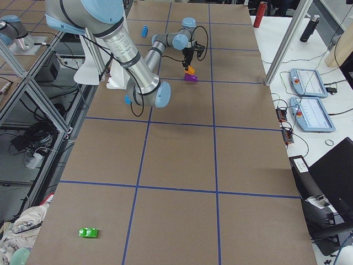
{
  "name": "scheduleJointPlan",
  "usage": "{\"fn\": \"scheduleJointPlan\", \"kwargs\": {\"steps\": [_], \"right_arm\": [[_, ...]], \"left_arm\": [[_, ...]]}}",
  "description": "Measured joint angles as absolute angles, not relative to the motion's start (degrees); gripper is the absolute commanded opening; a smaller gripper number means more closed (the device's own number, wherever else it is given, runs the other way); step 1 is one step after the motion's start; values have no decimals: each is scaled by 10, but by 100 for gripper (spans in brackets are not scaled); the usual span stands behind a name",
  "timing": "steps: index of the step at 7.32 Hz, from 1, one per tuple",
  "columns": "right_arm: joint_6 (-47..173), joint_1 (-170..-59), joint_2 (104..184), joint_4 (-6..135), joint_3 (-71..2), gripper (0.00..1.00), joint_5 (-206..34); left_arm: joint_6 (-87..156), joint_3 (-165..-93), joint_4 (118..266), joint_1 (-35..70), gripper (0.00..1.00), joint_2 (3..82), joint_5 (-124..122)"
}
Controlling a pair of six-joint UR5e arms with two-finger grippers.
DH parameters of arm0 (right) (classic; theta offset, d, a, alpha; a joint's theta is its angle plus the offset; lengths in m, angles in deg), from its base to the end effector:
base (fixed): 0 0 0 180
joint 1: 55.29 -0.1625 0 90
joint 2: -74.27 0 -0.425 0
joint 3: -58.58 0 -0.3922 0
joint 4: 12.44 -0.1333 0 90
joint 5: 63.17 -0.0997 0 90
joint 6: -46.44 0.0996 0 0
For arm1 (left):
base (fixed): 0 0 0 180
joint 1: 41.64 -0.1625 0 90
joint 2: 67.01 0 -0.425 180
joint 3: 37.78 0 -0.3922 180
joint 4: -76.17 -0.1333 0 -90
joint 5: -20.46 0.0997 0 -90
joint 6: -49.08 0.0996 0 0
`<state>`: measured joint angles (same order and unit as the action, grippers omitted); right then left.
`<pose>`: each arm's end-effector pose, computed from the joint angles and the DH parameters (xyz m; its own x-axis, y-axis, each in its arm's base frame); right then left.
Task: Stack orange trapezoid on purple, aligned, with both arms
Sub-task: 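Lower the orange block onto the purple block and align it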
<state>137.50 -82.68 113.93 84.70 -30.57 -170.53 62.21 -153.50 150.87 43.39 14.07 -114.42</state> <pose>-0.5913 -0.4231 0.1387 0.6513 0.3573 0.6695 -0.2727 0.9335 -0.2329 -0.0272 -0.4150 0.5369 0.6662 0.3039 -0.6810 -0.2443 0.9517 0.1857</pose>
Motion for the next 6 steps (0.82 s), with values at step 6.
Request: {"fn": "scheduleJointPlan", "kwargs": {"steps": [6], "right_arm": [[1374,-820,1140,849,-300,0,-1690]], "left_arm": [[620,-1531,1509,434,100,142,-1145]]}}
